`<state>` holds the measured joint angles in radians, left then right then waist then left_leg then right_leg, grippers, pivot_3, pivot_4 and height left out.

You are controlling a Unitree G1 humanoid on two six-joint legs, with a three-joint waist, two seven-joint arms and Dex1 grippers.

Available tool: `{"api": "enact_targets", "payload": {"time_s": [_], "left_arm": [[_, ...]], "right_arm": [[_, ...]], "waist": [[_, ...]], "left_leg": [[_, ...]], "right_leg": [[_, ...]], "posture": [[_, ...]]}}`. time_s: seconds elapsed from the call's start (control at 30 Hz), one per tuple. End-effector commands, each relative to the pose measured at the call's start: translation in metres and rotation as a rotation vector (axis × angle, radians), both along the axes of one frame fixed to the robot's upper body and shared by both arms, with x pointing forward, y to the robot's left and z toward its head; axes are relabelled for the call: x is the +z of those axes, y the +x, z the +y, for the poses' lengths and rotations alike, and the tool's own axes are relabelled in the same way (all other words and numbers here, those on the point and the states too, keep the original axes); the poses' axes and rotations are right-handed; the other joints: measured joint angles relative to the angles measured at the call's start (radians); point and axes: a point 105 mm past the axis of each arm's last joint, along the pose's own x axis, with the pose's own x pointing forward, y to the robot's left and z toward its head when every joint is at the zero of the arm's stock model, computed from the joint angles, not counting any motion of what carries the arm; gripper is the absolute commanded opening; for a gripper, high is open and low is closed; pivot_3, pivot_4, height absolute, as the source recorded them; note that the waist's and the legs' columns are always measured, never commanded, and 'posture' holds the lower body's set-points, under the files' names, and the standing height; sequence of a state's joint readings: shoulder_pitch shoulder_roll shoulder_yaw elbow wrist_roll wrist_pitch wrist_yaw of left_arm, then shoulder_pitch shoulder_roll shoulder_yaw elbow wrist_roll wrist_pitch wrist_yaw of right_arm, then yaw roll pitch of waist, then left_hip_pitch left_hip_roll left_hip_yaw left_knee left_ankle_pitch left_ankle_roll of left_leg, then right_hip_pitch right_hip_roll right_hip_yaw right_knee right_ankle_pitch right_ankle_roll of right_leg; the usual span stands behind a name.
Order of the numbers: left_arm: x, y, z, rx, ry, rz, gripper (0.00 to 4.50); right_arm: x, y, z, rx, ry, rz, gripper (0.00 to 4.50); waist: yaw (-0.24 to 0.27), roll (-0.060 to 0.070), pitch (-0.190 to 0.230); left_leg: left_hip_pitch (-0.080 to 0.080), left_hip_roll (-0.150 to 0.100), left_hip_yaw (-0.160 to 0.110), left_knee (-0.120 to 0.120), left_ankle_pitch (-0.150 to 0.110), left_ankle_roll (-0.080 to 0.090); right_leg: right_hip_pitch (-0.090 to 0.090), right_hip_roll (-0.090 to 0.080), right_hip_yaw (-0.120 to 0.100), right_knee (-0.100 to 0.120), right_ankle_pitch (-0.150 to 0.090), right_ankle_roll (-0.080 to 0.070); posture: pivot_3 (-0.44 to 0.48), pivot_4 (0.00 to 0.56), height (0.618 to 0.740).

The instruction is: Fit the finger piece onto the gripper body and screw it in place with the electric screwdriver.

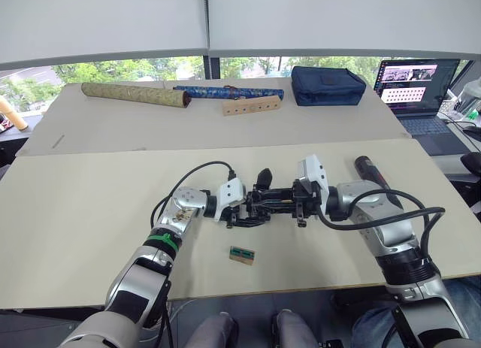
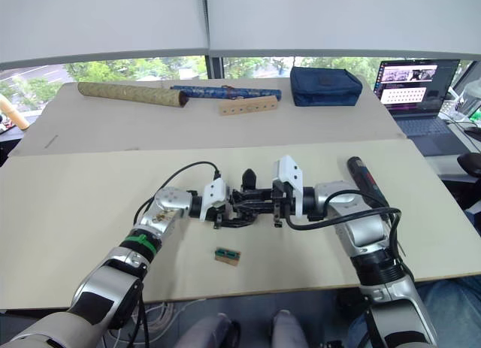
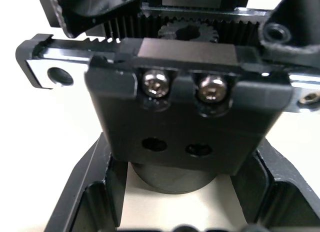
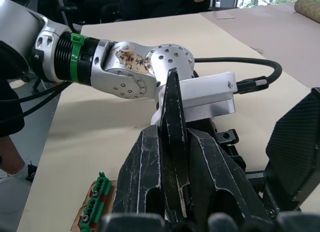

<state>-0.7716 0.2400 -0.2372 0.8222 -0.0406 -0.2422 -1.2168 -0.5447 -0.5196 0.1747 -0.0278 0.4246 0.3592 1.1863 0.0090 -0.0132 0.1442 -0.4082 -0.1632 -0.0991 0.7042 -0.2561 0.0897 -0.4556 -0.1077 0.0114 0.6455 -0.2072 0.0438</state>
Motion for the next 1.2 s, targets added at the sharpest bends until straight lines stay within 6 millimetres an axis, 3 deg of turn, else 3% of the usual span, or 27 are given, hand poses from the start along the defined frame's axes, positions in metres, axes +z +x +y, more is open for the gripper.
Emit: {"api": "enact_targets", "payload": {"time_s": [0.03,0.4,0.57,0.87,1.03,1.2], "left_arm": [[0.009,0.006,0.003,0.035,-0.029,-0.035,2.31],[0.010,0.006,0.002,0.038,-0.038,-0.038,2.31],[0.010,0.006,0.003,0.040,-0.038,-0.041,2.31],[0.013,0.008,0.005,0.048,-0.040,-0.049,2.31],[0.012,0.007,0.007,0.040,-0.031,-0.053,2.31],[0.013,0.008,0.006,0.042,-0.030,-0.059,2.31]], "right_arm": [[-0.003,0.001,0.001,0.012,-0.012,-0.017,0.31],[-0.033,0.011,-0.015,-0.065,-0.028,0.048,0.31],[-0.045,0.005,-0.023,-0.069,-0.046,0.076,0.31],[-0.046,0.006,-0.011,-0.014,-0.079,0.144,0.31],[-0.048,0.010,-0.010,-0.029,-0.098,0.294,0.31],[-0.057,0.010,-0.015,-0.041,-0.119,0.215,0.31]], "waist": [[0.000,0.000,0.000],[0.000,0.000,0.000],[0.001,0.000,-0.001],[0.001,0.000,-0.001],[0.000,0.000,-0.002],[0.000,0.000,-0.003]], "left_leg": [[0.000,0.000,0.000,0.000,0.000,0.000],[0.003,0.000,0.000,0.000,0.000,-0.001],[0.005,0.000,0.000,0.000,0.000,-0.001],[0.005,0.000,0.000,0.000,0.000,-0.001],[0.006,0.001,0.000,0.000,0.000,-0.001],[0.006,0.001,0.000,-0.001,0.000,-0.001]], "right_leg": [[0.000,0.000,0.000,0.000,0.000,0.000],[0.001,0.000,0.000,0.000,0.000,0.000],[0.002,0.001,0.000,0.000,0.000,0.000],[0.002,0.000,0.000,0.000,0.000,0.000],[0.003,0.001,0.001,0.000,0.000,0.000],[0.003,0.001,0.001,0.000,0.000,0.000]], "posture": [[0.000,0.150,0.740],[0.000,0.150,0.740],[0.000,0.150,0.740],[0.000,0.150,0.740],[0.000,0.150,0.740],[0.000,0.150,0.740]]}}
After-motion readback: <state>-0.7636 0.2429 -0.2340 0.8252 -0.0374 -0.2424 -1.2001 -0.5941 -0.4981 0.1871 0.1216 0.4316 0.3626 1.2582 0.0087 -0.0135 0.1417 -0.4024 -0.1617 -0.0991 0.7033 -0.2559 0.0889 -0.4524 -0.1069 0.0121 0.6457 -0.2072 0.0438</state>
